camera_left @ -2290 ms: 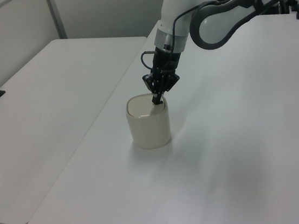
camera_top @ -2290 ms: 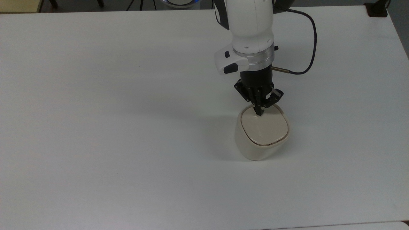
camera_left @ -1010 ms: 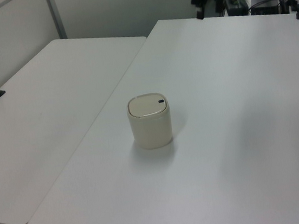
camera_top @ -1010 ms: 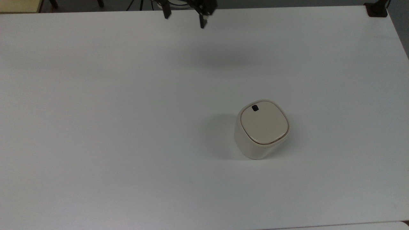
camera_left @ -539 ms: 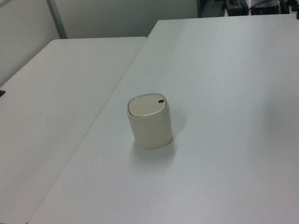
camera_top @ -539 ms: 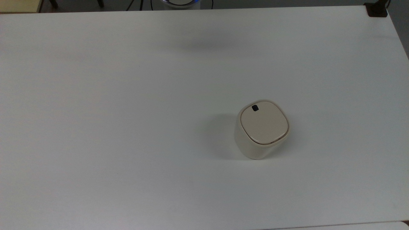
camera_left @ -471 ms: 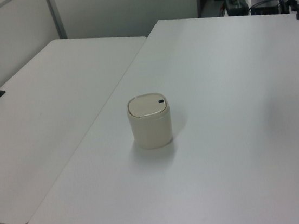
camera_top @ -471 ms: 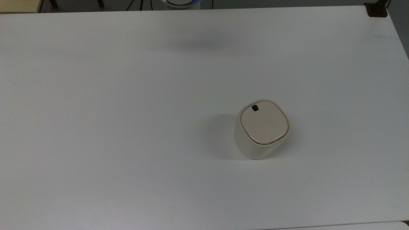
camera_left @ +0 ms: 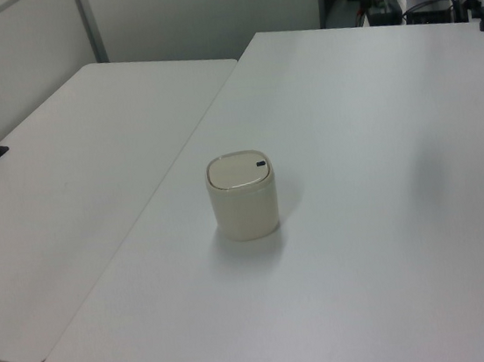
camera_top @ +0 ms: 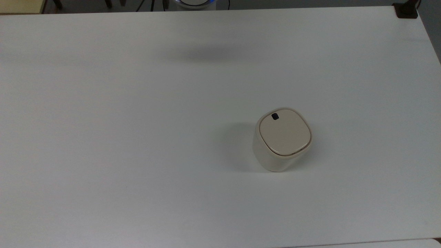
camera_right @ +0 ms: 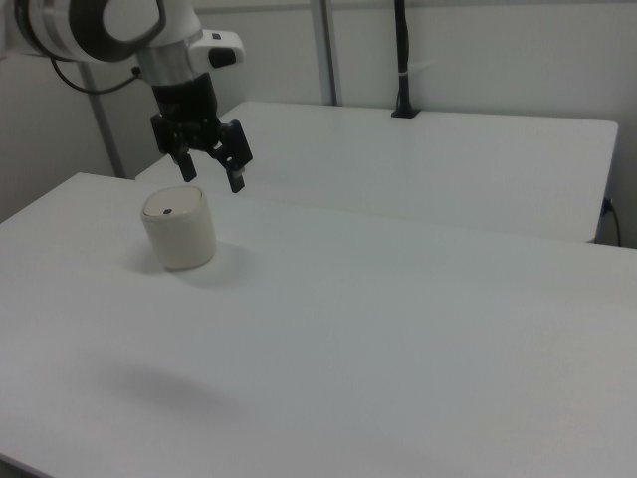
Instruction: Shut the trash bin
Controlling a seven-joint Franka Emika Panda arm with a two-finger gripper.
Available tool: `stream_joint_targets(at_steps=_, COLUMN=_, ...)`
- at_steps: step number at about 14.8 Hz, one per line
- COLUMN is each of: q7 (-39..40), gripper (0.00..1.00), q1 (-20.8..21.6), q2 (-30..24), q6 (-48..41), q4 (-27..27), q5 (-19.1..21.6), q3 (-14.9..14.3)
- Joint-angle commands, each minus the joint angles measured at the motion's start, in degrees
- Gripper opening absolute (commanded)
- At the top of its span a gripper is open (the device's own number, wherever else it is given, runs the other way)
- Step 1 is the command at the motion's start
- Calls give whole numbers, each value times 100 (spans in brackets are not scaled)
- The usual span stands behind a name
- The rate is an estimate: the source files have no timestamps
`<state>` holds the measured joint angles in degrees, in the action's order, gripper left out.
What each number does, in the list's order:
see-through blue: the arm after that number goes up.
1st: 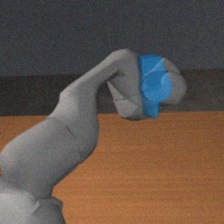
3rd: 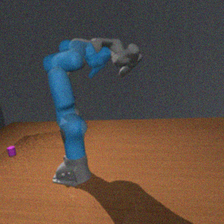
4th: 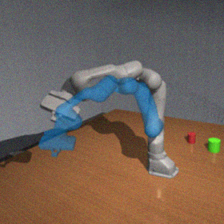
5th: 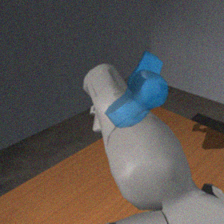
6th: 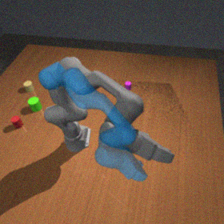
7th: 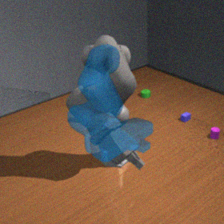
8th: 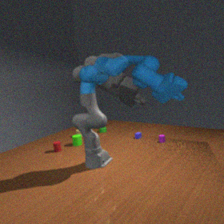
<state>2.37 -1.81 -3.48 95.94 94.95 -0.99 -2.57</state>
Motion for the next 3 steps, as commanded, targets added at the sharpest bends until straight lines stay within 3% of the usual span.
stream_joint_targets(at_steps=1, q7=106, gripper=100, q1=58, q2=154, q6=162, q4=-73, q5=-261, q3=151)
stream_joint_targets(at_steps=3, q7=80, gripper=100, q1=58, q2=137, q6=127, q4=-64, q5=-261, q3=195)
